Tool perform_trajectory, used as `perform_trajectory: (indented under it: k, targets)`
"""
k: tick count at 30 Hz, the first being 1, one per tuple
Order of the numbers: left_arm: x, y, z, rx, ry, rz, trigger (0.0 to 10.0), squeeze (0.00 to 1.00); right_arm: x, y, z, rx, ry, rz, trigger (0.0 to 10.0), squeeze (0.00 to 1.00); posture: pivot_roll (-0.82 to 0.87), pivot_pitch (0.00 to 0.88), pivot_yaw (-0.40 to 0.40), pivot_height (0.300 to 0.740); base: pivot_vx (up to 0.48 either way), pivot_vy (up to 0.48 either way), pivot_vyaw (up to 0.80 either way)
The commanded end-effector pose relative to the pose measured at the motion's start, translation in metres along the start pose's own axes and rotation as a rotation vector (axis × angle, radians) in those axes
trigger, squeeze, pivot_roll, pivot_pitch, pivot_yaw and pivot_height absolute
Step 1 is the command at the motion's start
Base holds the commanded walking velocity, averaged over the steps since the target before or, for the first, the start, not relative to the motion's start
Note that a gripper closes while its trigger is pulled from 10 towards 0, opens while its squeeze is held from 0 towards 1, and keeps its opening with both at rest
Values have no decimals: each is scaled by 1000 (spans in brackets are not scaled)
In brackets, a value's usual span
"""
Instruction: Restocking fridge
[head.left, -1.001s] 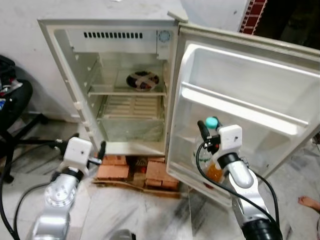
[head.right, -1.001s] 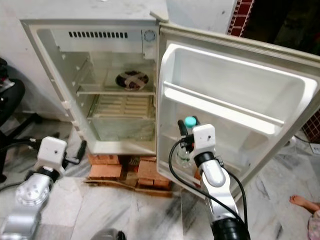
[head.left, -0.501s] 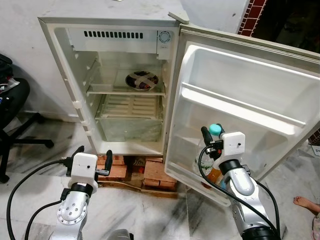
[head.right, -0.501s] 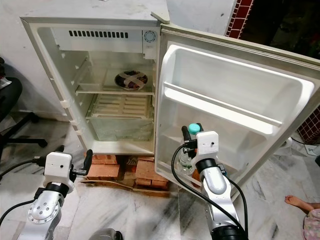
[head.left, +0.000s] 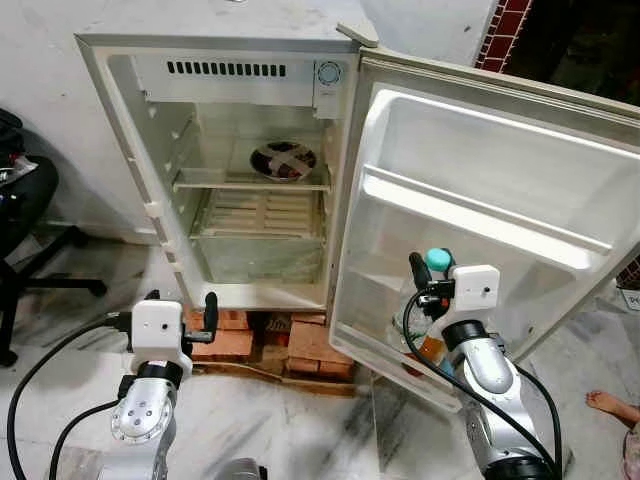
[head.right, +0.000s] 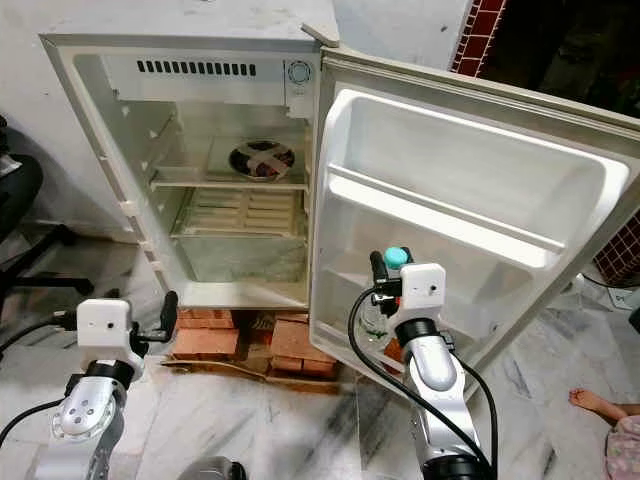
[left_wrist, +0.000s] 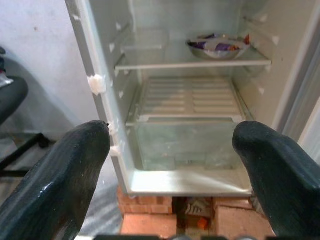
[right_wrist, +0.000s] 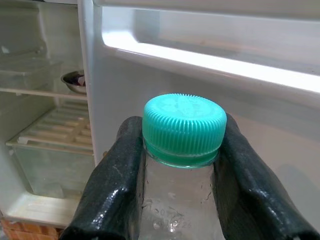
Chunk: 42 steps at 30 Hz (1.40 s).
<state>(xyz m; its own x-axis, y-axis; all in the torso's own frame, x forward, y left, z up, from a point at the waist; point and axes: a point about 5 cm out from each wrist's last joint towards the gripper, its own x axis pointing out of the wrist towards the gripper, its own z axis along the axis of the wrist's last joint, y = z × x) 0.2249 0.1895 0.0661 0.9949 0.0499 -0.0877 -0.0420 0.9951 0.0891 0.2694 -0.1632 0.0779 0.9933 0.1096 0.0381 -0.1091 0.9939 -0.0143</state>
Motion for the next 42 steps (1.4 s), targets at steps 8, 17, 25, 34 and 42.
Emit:
perform_trajectory:
  k: [8, 17, 25, 34, 42]
  targets:
    - [6, 1, 5, 8, -19, -6, 10000, 0, 6, -2, 9, 14, -31, -2, 10000, 0, 31, 0, -34, 732, 0, 0, 0]
    - [10, 0, 5, 14, -23, -14, 10000, 0, 9, 1, 10, 15, -35, 17, 10000, 0, 31, 0, -33, 672, 0, 0, 0]
    - [14, 1, 7, 26, -33, -7, 10000, 0, 14, 1, 12, 7, -49, 26, 10000, 0, 36, 0, -25, 628, 0, 0, 0]
    - [13, 3, 5, 32, -28, -9, 10000, 0, 18, 0, 15, -4, -54, 24, 10000, 0, 38, 0, -31, 628, 0, 0, 0]
    - [16, -6, 7, 11, -37, -37, 10000, 0, 23, 8, 16, -7, -66, 49, 10000, 0, 40, 0, -30, 628, 0, 0, 0]
